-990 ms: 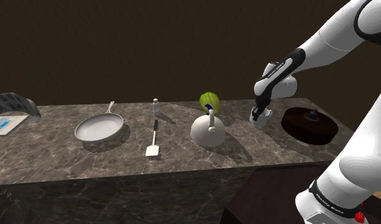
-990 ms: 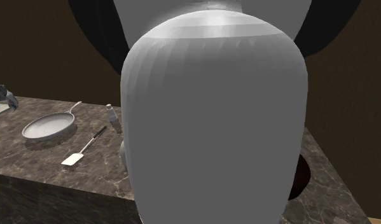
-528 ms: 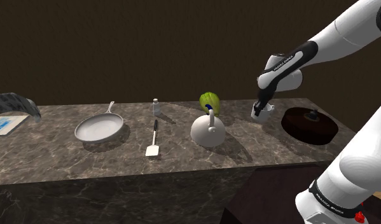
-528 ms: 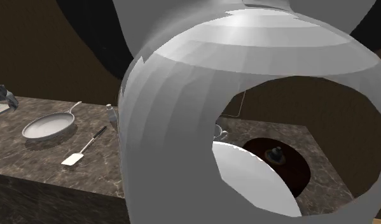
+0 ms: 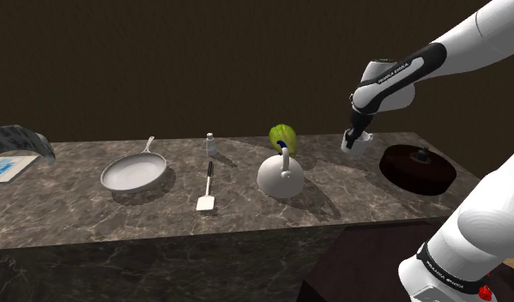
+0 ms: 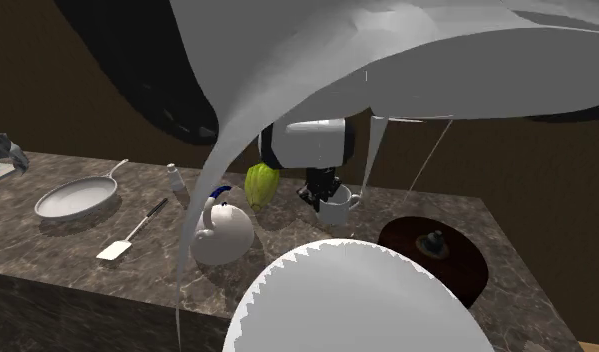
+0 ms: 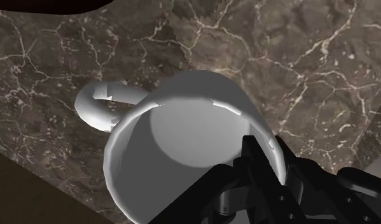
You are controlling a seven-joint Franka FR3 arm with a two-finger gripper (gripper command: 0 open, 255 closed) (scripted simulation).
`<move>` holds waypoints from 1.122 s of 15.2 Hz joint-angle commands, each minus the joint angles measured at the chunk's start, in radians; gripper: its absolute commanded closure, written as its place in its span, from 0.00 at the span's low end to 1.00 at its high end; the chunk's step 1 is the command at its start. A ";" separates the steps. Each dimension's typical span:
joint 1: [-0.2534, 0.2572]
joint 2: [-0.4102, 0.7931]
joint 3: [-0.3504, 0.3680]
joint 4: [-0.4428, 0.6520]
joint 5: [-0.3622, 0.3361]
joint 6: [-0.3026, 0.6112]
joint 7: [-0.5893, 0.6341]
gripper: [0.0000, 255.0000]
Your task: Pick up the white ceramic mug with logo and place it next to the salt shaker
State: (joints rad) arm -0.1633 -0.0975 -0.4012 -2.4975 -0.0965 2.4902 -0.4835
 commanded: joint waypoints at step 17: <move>0.004 -0.133 0.040 0.112 -0.039 -0.242 0.056 1.00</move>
State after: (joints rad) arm -0.1661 -0.2373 -0.3700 -2.3952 -0.1402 2.2527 -0.4391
